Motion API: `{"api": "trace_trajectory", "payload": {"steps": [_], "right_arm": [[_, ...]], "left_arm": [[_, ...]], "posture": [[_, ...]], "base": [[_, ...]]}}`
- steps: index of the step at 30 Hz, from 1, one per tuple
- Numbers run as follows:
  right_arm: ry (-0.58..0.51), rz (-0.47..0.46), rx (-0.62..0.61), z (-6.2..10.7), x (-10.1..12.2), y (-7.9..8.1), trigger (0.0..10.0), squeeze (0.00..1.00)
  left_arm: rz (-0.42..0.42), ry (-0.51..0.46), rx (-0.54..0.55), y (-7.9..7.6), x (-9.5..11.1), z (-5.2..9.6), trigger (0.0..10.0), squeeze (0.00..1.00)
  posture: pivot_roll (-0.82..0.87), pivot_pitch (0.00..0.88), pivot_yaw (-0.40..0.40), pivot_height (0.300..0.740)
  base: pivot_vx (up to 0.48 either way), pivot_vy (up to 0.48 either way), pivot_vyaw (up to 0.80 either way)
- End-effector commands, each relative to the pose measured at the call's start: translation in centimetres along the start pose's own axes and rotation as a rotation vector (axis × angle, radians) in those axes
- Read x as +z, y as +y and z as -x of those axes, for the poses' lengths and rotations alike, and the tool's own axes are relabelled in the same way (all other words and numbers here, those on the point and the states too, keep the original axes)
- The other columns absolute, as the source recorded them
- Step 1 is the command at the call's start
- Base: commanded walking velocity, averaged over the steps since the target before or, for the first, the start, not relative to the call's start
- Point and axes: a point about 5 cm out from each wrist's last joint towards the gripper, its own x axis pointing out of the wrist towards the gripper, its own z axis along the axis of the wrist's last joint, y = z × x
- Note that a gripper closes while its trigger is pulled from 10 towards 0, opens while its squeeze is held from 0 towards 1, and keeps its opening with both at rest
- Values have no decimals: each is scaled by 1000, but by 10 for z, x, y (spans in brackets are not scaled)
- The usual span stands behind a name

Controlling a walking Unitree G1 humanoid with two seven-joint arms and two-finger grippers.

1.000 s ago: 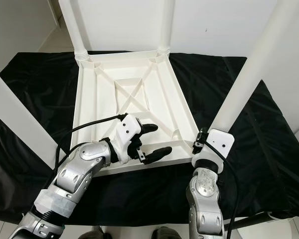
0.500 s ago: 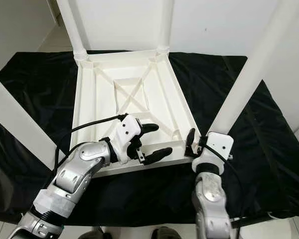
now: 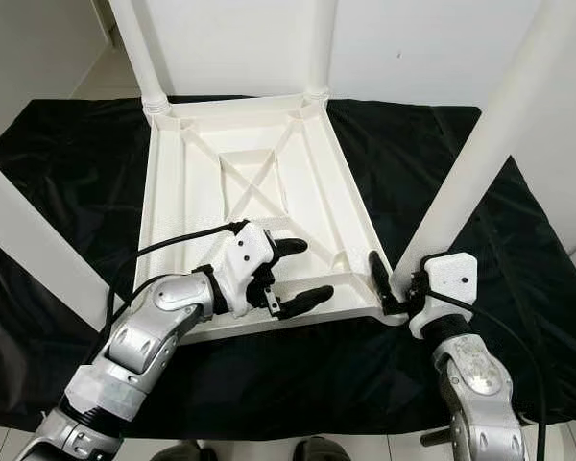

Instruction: Building children table

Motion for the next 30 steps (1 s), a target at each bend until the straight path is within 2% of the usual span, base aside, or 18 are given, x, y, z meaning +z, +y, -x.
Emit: {"api": "trace_trajectory", "payload": {"steps": [1,9,10,12,13,16,20,23,27,30], "right_arm": [[22,-16,60,-2,-6,6,0,0],[49,-45,116,-1,-14,12,0,0],[54,-53,118,-1,-15,15,2431,0],[56,-58,119,-1,-16,17,2431,0],[62,-64,96,-1,-16,17,10000,0],[75,-66,59,-3,-18,16,10000,0],[136,-81,-116,-7,-23,10,10000,0],[125,-99,-203,-9,-18,16,10000,0],[121,-112,-243,-9,-16,20,10000,0],[122,-129,-383,-6,-16,26,10000,0]], "left_arm": [[-9,8,15,0,-2,-2,10000,0],[-19,-1,15,-1,-1,-4,10000,0],[-22,-1,14,-1,-1,-5,10000,0],[-23,0,14,-1,-1,-5,10000,0],[-25,-1,14,-1,-2,-5,10000,0],[-26,-1,14,-1,-2,-5,10000,0],[-31,-4,12,-1,-2,-5,10000,0],[-32,-4,10,0,-3,-6,10000,0],[-33,-4,9,0,-3,-6,10000,0],[-35,-2,6,0,-4,-6,10000,0]], "posture": [[-69,35,17,740],[-64,21,12,740],[-64,18,11,740],[-64,18,11,740],[-64,16,11,740],[-66,13,11,740],[-68,10,10,740],[-72,8,11,740],[-74,9,14,740],[-79,10,21,740]], "base": [[0,0,0],[0,0,0],[0,0,0],[0,0,0],[0,0,0],[0,0,0],[0,0,0],[0,0,0],[0,0,0],[0,0,0]]}}
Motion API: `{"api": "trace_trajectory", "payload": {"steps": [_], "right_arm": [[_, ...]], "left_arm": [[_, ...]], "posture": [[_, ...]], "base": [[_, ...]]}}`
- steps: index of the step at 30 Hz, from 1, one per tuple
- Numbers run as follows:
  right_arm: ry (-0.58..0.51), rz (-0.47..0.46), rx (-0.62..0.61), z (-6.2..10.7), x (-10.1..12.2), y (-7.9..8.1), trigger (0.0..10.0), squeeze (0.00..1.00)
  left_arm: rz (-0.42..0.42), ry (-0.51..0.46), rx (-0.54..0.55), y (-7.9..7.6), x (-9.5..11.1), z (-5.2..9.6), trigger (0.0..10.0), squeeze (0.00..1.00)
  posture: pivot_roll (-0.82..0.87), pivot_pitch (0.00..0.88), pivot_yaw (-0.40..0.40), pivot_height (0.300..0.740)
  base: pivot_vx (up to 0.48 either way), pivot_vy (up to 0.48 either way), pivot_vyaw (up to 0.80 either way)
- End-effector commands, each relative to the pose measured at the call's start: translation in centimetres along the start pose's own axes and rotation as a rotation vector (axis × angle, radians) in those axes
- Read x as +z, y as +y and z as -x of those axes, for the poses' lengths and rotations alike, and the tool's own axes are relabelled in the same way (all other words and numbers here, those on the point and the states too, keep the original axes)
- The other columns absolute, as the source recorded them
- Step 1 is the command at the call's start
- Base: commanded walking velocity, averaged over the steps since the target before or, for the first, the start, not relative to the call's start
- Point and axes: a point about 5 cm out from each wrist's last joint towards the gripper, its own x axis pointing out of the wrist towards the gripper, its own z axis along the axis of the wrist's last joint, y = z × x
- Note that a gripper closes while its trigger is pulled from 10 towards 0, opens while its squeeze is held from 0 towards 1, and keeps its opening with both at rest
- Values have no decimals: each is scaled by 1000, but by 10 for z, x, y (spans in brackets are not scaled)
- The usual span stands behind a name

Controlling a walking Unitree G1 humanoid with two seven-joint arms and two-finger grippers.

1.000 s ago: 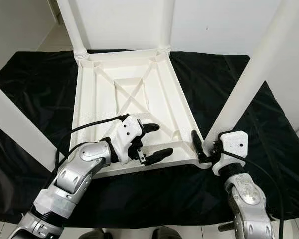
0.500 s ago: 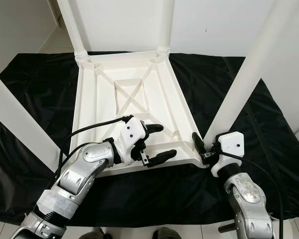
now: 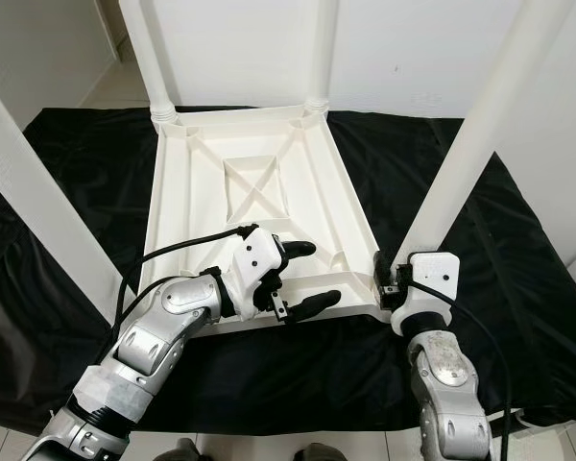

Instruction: Building children table

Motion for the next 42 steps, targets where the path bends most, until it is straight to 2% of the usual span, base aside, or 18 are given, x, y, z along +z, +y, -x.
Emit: {"api": "trace_trajectory", "payload": {"steps": [1,7,10,17,18,24,29,30,31,32,36,37,38,39,41,42], "right_arm": [[58,13,-77,5,-10,1,10000,0],[62,-8,-200,9,-9,13,10000,0],[70,-34,-317,11,-7,27,10000,0],[63,-58,-319,12,-5,34,10000,0],[60,-66,-309,12,-5,33,10000,1000],[25,-88,-243,11,0,36,10000,1000],[-19,-31,-184,15,7,29,10000,1000],[-19,-35,-154,16,7,27,10000,471],[-19,-35,-154,16,7,27,10000,471],[-18,-39,-134,17,7,26,10000,0],[-19,-12,-74,18,6,21,10000,0],[-26,15,-11,18,5,16,10000,0],[-26,32,51,18,4,12,10000,0],[-26,32,51,18,4,12,10000,0],[-30,55,165,16,3,7,10000,0],[-30,55,165,16,3,7,10000,0]], "left_arm": [[-13,15,10,1,-2,-1,10000,0],[-15,14,4,1,-2,-2,10000,0],[-4,1,-5,1,0,-1,10000,0],[5,-10,-10,-1,1,1,10000,0],[4,-10,-9,0,1,1,10000,0],[1,-11,-6,2,1,2,10000,0],[7,-2,-17,0,0,4,10000,0],[8,-2,-18,0,0,4,10000,0],[8,-2,-18,0,0,4,10000,0],[9,-2,-19,-1,0,4,10000,0],[29,1,-29,-1,-1,4,10000,0],[41,-1,-35,0,-1,4,1804,0],[57,-6,-46,0,-1,5,0,0],[57,-6,-46,0,-1,5,0,0],[52,-15,-53,1,1,5,0,0],[52,-15,-53,1,1,5,0,0]], "posture": [[-79,10,21,740],[-82,12,25,740],[-81,16,24,740],[-77,20,22,740],[-76,20,22,740],[-73,23,22,740],[-75,27,22,740],[-75,29,21,740],[-75,29,21,740],[-75,29,21,740],[-79,34,27,740],[-83,35,30,740],[-84,35,31,740],[-84,35,31,740],[-85,34,32,740],[-85,34,32,740]], "base": [[0,0,0],[0,0,0],[0,0,0],[0,0,0],[0,0,0],[0,0,0],[0,0,0],[0,0,0],[0,0,0],[0,0,0],[0,0,0],[0,0,0],[0,0,0],[0,0,0],[0,0,0],[0,0,0]]}}
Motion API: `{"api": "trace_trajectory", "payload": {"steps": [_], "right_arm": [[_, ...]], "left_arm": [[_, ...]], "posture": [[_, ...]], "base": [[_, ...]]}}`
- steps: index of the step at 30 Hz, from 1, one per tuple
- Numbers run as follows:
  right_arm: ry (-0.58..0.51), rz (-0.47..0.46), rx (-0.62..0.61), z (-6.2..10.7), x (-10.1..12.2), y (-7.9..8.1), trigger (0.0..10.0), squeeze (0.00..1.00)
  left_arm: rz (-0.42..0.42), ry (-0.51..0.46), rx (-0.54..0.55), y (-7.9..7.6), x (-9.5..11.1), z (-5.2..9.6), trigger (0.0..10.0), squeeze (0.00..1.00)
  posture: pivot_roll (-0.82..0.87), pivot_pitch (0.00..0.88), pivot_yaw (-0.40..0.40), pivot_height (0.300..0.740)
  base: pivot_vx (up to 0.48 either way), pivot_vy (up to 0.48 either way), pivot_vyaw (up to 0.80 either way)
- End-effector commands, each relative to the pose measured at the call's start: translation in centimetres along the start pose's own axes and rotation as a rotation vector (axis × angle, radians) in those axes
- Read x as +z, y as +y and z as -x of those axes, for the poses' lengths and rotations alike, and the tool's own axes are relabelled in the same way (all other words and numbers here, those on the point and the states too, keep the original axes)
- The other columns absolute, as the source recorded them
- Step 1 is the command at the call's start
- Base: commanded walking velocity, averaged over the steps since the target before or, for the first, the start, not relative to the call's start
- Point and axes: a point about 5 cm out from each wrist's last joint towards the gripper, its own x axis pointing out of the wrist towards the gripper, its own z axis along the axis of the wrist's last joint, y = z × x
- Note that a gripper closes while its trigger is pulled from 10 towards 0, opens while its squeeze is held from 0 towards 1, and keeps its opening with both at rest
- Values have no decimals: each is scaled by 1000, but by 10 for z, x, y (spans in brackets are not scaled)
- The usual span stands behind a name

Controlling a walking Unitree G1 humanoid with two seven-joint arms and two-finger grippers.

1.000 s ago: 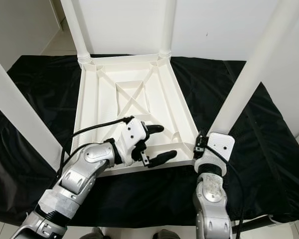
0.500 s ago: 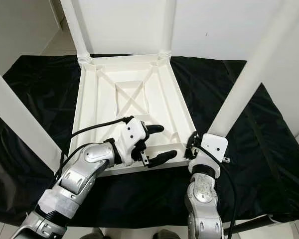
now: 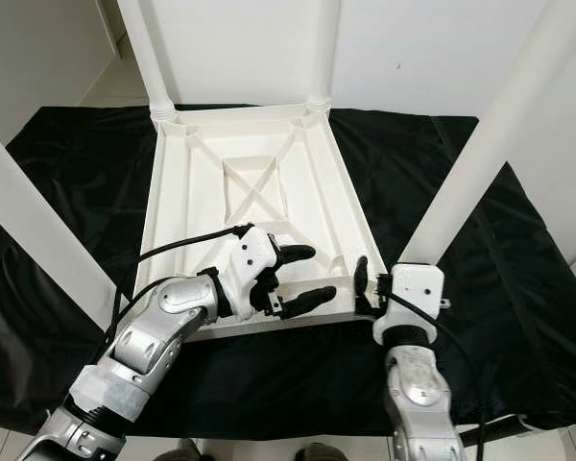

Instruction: Building children table

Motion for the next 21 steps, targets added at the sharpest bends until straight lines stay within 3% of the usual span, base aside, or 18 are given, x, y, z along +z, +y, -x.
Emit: {"api": "trace_trajectory", "payload": {"steps": [1,2,6,12,13,14,16,17,21], "right_arm": [[14,-15,61,1,-5,0,10000,0],[21,19,116,0,-6,-2,10000,0],[30,40,224,-4,-7,-5,10000,0],[38,42,265,-6,-8,-7,10000,0],[35,48,281,-8,-9,-8,8431,0],[38,51,302,-8,-9,-8,4157,0],[38,51,302,-8,-9,-8,4157,0],[43,45,320,-9,-10,-9,0,0],[51,49,334,-9,-13,-10,0,0]], "left_arm": [[-9,-8,-46,-1,3,1,0,0],[-10,-2,-42,0,2,0,10000,0],[-21,12,-35,1,1,-2,10000,0],[-29,16,-40,-1,1,-3,10000,0],[-35,17,-45,-1,1,-3,10000,0],[-36,18,-52,-2,1,-3,10000,0],[-36,18,-52,-2,1,-3,10000,0],[-41,21,-57,-3,1,-3,10000,0],[-49,29,-64,-4,-1,-1,10000,0]], "posture": [[-86,35,32,740],[-85,33,32,740],[-85,31,29,740],[-82,27,27,740],[-79,25,25,740],[-75,23,23,740],[-75,23,23,740],[-74,23,21,740],[-70,21,20,740]], "base": [[0,0,0],[0,0,0],[0,0,0],[0,0,0],[0,0,0],[0,0,0],[0,0,0],[0,0,0],[0,0,0]]}}
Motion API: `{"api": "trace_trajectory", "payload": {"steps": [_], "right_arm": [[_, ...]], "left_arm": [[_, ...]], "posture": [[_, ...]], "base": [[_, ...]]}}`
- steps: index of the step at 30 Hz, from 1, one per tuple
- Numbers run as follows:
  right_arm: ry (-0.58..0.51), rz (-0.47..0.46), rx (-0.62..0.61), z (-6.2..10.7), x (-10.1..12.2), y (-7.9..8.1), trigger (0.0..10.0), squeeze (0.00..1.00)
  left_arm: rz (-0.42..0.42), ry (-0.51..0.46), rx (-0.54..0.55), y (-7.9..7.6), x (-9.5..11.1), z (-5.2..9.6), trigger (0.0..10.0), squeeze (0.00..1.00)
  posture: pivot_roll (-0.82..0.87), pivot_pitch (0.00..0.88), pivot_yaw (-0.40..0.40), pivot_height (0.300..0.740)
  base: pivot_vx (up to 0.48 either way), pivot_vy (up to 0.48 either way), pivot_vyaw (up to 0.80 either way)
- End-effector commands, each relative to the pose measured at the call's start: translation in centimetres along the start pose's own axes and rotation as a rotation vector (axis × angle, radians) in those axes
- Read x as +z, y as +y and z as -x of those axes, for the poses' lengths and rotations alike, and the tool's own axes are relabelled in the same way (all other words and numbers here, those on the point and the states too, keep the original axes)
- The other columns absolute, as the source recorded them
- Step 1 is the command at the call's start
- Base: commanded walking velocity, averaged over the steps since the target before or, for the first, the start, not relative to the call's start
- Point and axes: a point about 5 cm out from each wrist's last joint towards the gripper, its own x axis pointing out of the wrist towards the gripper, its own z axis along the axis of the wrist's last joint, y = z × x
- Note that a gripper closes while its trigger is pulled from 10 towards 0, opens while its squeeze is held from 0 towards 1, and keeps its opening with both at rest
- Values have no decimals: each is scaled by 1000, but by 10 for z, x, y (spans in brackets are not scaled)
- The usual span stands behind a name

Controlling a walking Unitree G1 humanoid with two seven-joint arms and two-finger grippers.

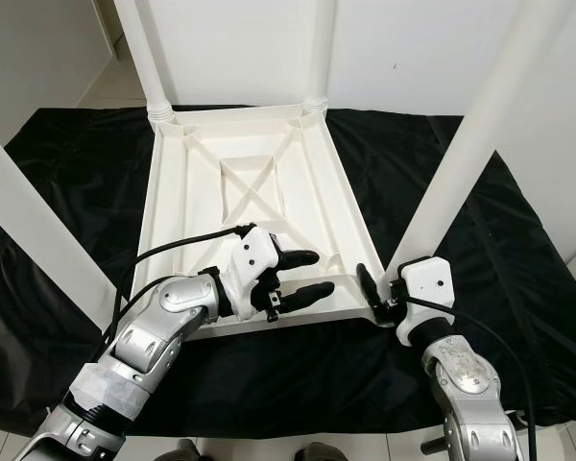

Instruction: Building children table

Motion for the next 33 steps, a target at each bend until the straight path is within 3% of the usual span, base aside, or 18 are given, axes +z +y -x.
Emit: {"api": "trace_trajectory", "payload": {"steps": [1,7,8,9,10,21,26,33], "right_arm": [[35,8,40,-1,-7,4,0,0],[43,-10,31,0,-10,5,0,0],[43,-14,13,1,-9,5,5608,0],[43,-14,13,1,-9,5,5608,0],[46,-22,-16,0,-9,5,10000,0],[84,-57,-230,-5,-7,11,10000,0],[88,-139,-439,-8,-3,22,10000,0],[108,-191,-603,-11,-2,42,10000,0]], "left_arm": [[-22,11,-45,-3,-1,1,10000,0],[-23,14,-48,-4,-1,1,10000,0],[-24,15,-49,-4,-2,1,10000,0],[-24,15,-49,-4,-2,1,10000,0],[-24,15,-50,-5,-2,0,10000,0],[-18,16,-58,-7,-3,-1,10000,0],[-15,19,-61,-8,-4,0,10000,0],[-14,19,-58,-8,-5,0,10000,0]], "posture": [[-69,23,17,740],[-74,25,20,740],[-76,26,21,740],[-76,26,21,740],[-76,26,21,740],[-90,35,25,740],[-89,36,18,740],[-90,33,16,740]], "base": [[0,0,0],[0,0,0],[0,0,0],[0,0,0],[0,0,0],[0,0,0],[0,0,0],[0,0,0]]}}
